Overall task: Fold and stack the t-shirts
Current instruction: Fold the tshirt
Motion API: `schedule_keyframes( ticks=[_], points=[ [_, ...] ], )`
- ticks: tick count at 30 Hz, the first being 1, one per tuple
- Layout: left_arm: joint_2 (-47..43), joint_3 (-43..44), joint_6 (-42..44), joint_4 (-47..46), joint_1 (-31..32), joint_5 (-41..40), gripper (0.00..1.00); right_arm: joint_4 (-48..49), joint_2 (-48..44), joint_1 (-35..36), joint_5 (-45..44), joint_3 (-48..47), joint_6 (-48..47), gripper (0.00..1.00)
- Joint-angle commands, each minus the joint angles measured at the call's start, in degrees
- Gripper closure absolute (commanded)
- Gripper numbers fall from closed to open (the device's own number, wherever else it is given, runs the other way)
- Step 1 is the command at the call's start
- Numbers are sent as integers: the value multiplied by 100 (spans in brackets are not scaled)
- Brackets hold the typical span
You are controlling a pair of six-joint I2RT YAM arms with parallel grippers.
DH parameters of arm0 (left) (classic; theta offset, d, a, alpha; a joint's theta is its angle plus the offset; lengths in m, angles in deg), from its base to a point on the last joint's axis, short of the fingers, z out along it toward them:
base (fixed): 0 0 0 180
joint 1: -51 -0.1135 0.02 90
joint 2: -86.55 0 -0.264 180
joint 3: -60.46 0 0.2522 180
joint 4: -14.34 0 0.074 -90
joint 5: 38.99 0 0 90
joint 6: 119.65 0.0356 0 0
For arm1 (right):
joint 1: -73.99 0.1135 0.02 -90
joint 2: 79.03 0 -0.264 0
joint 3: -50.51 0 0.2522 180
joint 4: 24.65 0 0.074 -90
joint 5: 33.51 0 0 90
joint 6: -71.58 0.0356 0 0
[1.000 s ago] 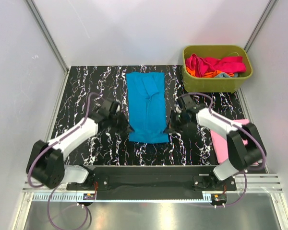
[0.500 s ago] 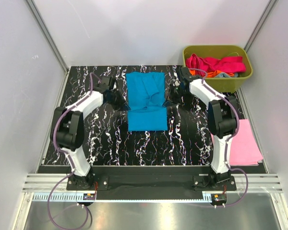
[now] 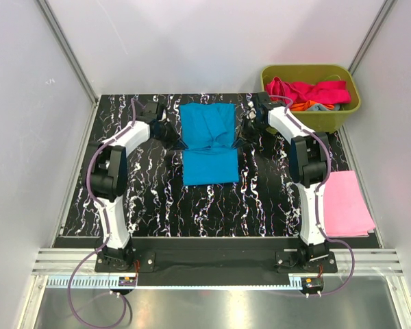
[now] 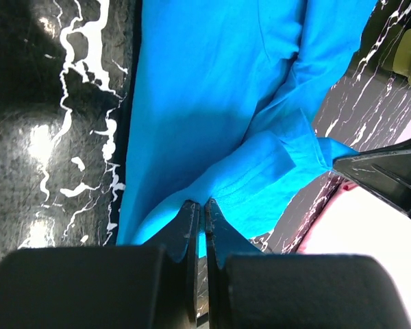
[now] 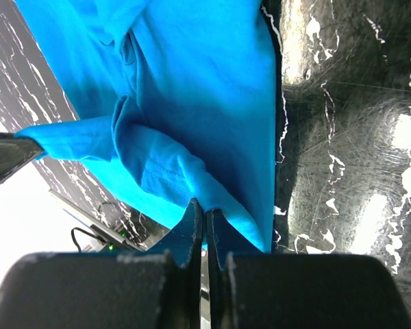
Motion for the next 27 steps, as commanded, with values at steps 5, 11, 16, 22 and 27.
schedule_keyframes(
  ticks=[5,11,16,22,27],
  points=[
    [360,479,76,-86,-91,368,100,-187,184,-136,256,-551,-110,100],
    [492,602,67,-86,-135,333,100,-310,474,-171,397,-929,-128,99],
    [378,619,41,-86,-144,254,100,-424,466,-171,397,-1044,-171,99],
    [422,822,-3,-77,-162,307,100,-459,439,-171,256,-1193,-181,99],
    [413,953,-64,-69,-170,298,100,-591,325,-171,186,-1316,-215,99]
  ],
)
